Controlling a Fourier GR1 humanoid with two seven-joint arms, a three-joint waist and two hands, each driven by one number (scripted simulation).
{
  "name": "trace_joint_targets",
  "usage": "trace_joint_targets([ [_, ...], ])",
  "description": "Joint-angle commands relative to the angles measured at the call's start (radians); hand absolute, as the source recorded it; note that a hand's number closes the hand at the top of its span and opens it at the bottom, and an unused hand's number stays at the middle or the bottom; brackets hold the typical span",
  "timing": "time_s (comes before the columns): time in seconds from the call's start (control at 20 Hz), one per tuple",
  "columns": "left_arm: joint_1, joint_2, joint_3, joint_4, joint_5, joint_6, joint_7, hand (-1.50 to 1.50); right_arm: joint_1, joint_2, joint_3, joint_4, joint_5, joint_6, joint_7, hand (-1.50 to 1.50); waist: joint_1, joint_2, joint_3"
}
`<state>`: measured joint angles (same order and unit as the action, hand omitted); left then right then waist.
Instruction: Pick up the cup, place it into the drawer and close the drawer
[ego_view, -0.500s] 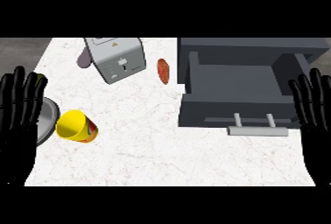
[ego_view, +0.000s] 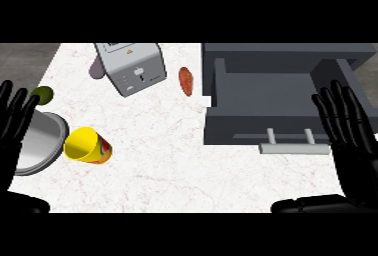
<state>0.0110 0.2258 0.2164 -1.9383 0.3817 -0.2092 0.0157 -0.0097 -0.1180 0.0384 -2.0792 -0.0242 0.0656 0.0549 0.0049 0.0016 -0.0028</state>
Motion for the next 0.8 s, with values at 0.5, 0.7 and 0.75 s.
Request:
trace_joint_targets([
  [0.5,-0.072,0.090,0.137,0.487,0.050,-0.194,-0.116,-1.50,-0.165,-0.044,-0.085,0.177,-0.066,0.073,0.036,-1.50,-0.006,-0.001,0.002],
  [0.7,-0.055,0.093,0.128,0.581,-0.020,-0.223,-0.186,-1.50,-0.206,-0.069,-0.127,0.235,-0.084,0.101,0.003,-1.50,-0.005,-0.001,0.002],
  [0.75,-0.068,0.094,0.141,0.598,-0.022,-0.208,-0.191,-1.50,-0.197,-0.071,-0.133,0.206,-0.103,0.109,0.028,-1.50,-0.006,-0.001,0.003],
])
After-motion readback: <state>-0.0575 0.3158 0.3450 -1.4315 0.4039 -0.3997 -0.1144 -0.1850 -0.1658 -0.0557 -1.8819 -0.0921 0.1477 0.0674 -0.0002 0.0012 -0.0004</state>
